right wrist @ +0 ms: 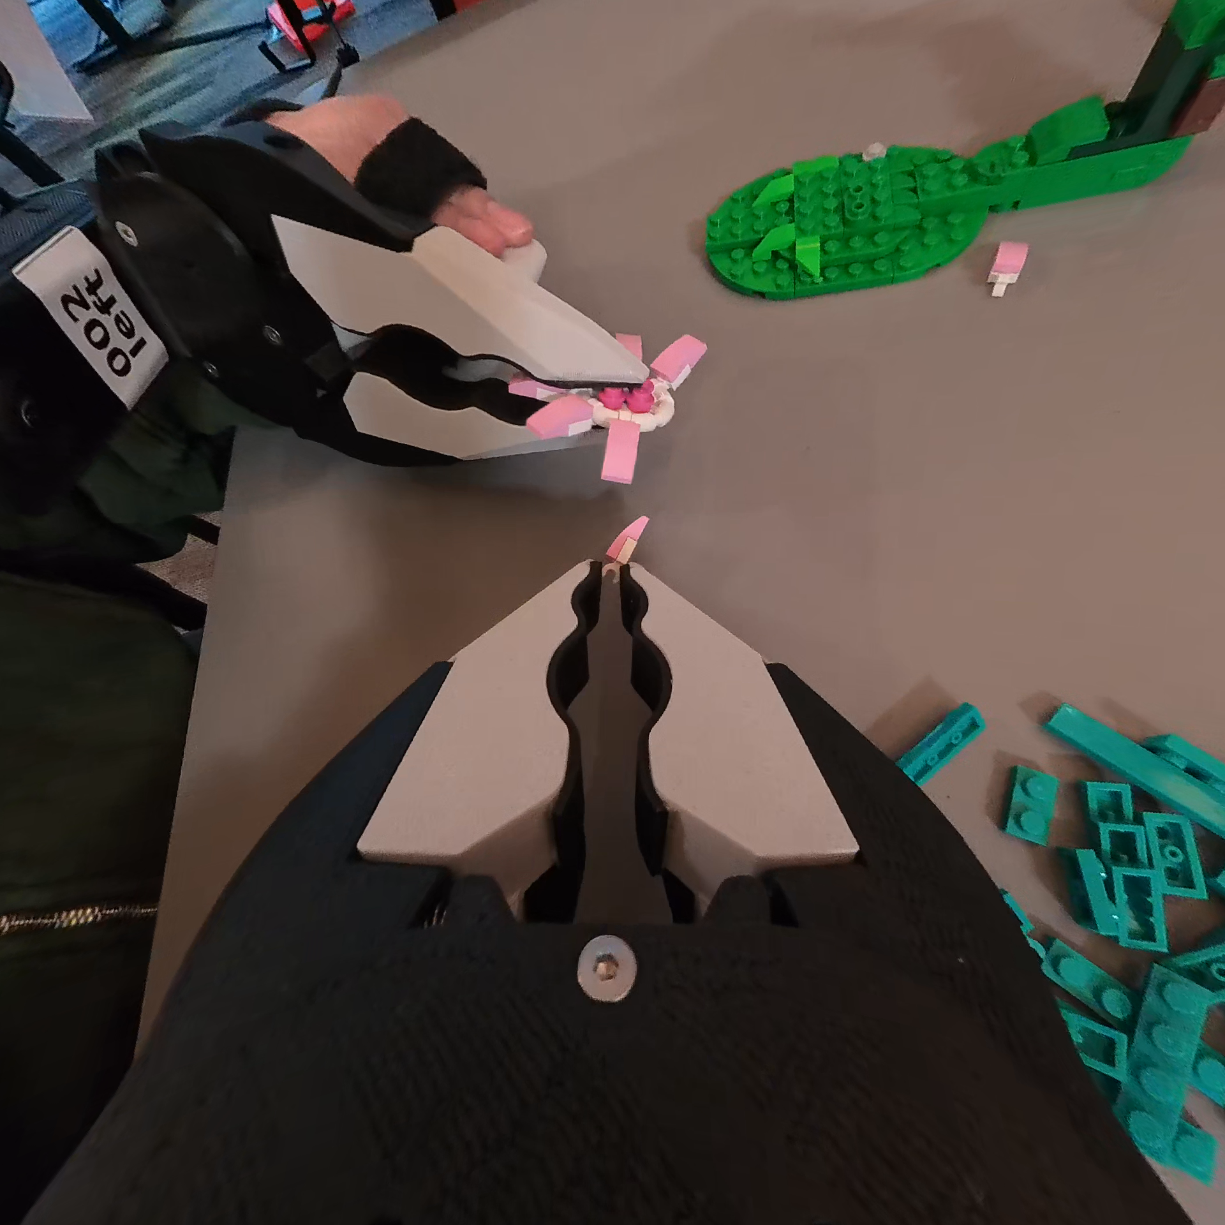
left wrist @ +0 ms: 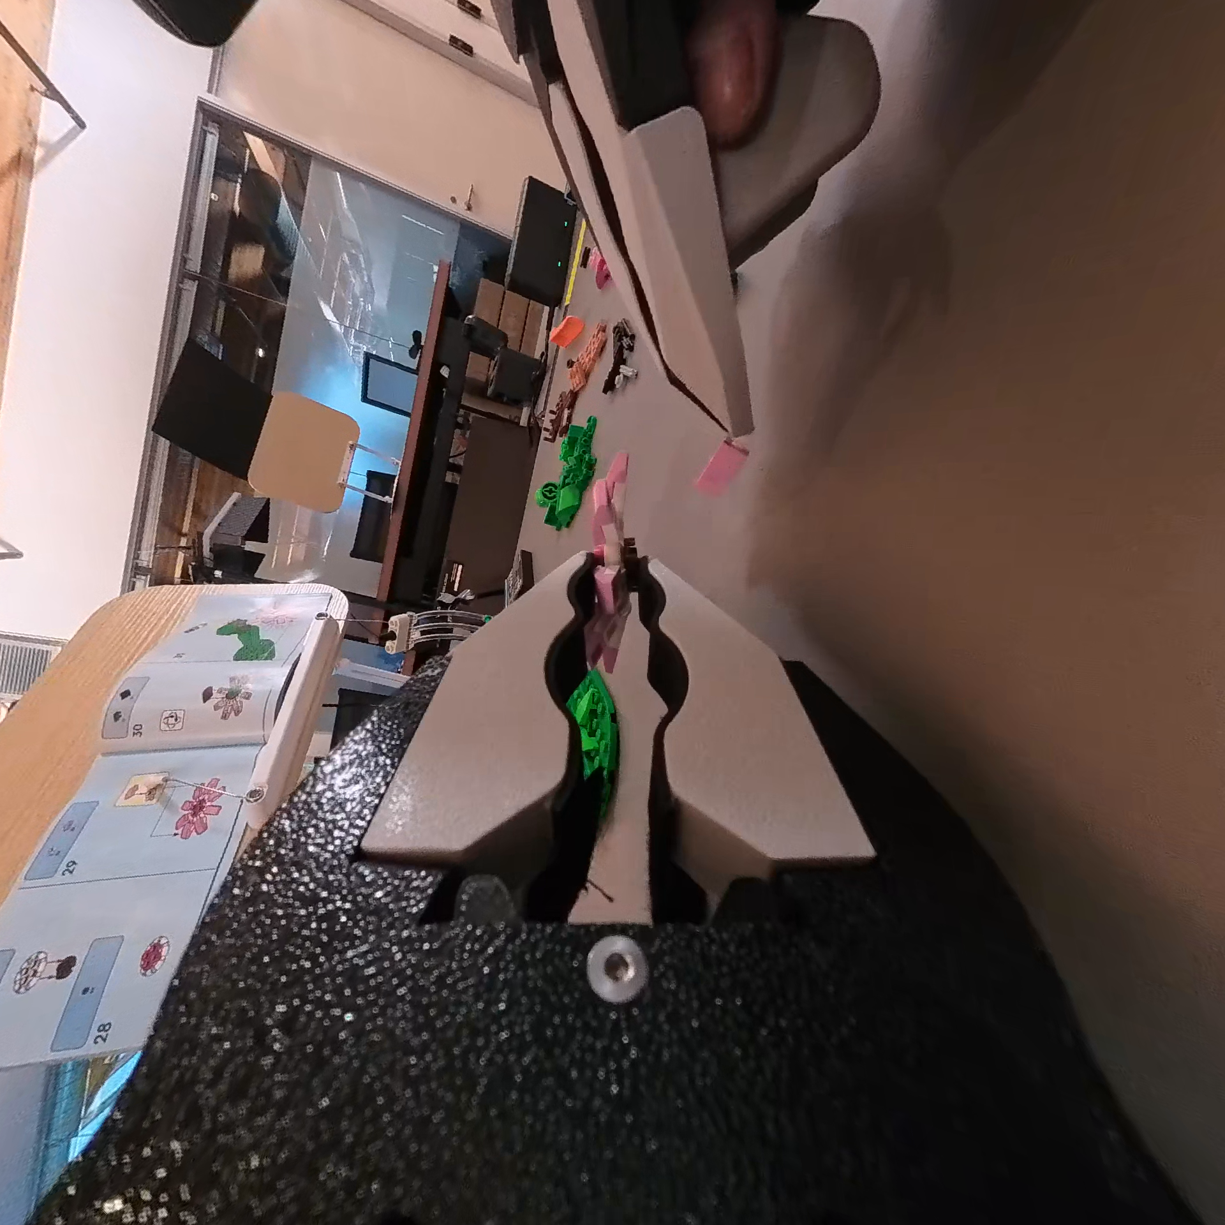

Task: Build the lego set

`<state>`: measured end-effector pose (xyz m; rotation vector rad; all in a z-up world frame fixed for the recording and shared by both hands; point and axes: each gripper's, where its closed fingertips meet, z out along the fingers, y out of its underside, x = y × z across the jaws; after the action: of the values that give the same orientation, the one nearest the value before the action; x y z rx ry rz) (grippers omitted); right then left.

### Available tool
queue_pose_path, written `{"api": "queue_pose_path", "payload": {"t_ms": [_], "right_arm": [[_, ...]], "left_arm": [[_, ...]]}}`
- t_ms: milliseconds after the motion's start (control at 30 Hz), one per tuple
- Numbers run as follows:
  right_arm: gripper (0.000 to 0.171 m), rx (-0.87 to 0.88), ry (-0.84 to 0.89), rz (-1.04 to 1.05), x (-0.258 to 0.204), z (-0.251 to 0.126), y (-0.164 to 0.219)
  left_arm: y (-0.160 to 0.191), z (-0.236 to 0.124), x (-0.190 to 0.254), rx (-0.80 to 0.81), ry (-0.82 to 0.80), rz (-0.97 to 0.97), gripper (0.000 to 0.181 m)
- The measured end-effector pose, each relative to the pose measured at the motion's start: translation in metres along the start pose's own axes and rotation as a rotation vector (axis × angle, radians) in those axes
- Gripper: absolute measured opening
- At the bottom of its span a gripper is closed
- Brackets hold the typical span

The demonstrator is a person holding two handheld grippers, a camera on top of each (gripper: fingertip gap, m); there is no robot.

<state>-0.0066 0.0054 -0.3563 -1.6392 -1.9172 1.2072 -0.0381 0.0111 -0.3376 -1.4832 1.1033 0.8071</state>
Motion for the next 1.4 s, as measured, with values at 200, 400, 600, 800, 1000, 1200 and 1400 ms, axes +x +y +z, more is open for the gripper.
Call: {"api": "queue_pose_path", "payload": {"t_ms": [200,400,600,800,1000,1200,1400], "right_arm": [[0.004,-0.03,0.023,-0.019,0.001,0.002,0.004],[0.004,-0.056,0.037,-0.029,0.003,0.004,0.008],[0.004,-0.059,0.05,-0.025,0.006,0.004,0.009],[0.004,-0.06,0.066,-0.03,0.008,0.003,0.008],[0.004,-0.064,0.085,-0.029,0.011,0.003,0.009],[0.004,-0.07,0.109,-0.03,0.015,0.002,0.01],[0.004,-0.061,0.125,-0.033,0.017,0.0,0.008]], "left_arm": [[-0.001,0.0,0.001,0.002,0.007,0.013,0.009],[-0.003,0.0,0.002,0.02,0.012,0.012,0.009],[-0.004,0.0,0.003,0.026,0.018,0.021,0.009],[-0.004,0.0,0.003,0.029,0.022,0.019,0.009],[-0.004,0.0,0.003,0.029,0.023,0.021,0.009],[-0.004,0.0,0.003,0.029,0.025,0.02,0.009],[-0.004,0.0,0.003,0.03,0.025,0.022,0.009]]}}
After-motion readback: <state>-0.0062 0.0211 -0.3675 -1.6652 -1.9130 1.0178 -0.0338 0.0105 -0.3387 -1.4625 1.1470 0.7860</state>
